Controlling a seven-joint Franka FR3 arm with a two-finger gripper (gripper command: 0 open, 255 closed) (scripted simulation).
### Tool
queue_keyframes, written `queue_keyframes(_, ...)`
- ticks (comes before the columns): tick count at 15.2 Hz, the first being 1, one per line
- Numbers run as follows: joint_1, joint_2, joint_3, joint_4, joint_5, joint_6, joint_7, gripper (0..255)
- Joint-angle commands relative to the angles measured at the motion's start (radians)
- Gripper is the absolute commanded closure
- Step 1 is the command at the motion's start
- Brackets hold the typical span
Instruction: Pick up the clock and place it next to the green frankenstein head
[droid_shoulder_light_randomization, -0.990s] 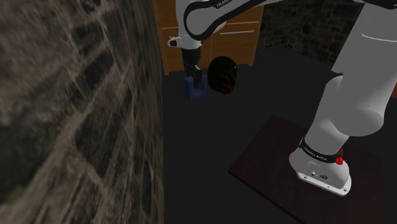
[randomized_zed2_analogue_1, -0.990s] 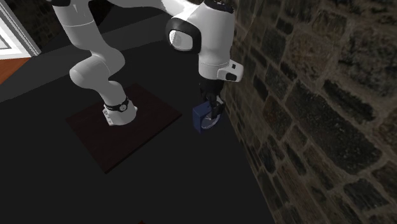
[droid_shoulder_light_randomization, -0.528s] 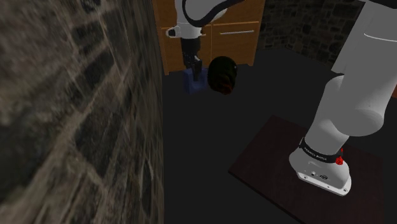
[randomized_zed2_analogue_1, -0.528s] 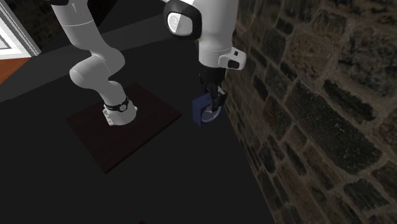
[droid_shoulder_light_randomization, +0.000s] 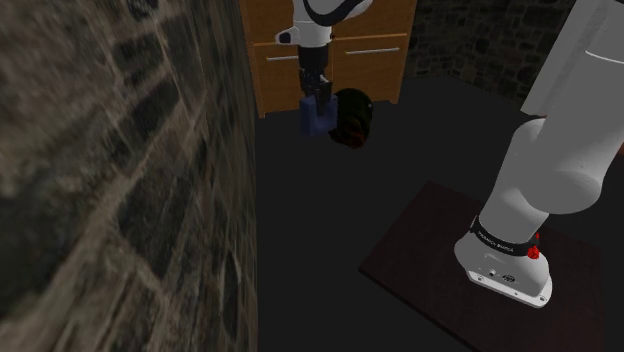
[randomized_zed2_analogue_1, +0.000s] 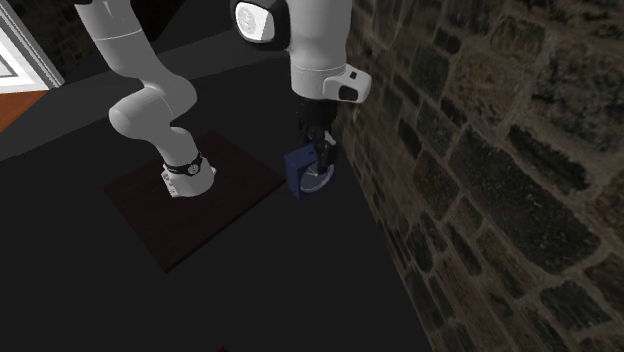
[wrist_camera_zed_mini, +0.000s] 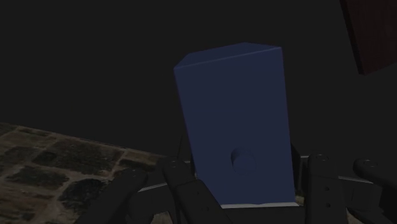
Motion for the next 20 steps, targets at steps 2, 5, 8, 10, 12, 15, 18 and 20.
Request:
queue_keyframes(2, -0.029, -0.057, -0.034, -0.058, -0.007, 0.002, -0.061, 255)
queue_keyframes(5, -0.058, -0.11, -0.071, -0.114, -0.019, 0.006, -0.122, 255)
queue_keyframes(8, -0.088, -0.156, -0.111, -0.16, -0.035, 0.007, -0.184, 255)
queue_keyframes(10, -0.108, -0.182, -0.138, -0.185, -0.046, 0.007, -0.227, 255)
queue_keyframes(12, -0.129, -0.205, -0.167, -0.205, -0.059, 0.007, -0.27, 255)
queue_keyframes(15, -0.16, -0.232, -0.212, -0.227, -0.079, 0.005, -0.336, 255)
queue_keyframes(18, -0.191, -0.25, -0.259, -0.238, -0.1, 0.004, -0.405, 255)
queue_keyframes(20, -0.211, -0.257, -0.292, -0.241, -0.113, 0.003, -0.452, 255)
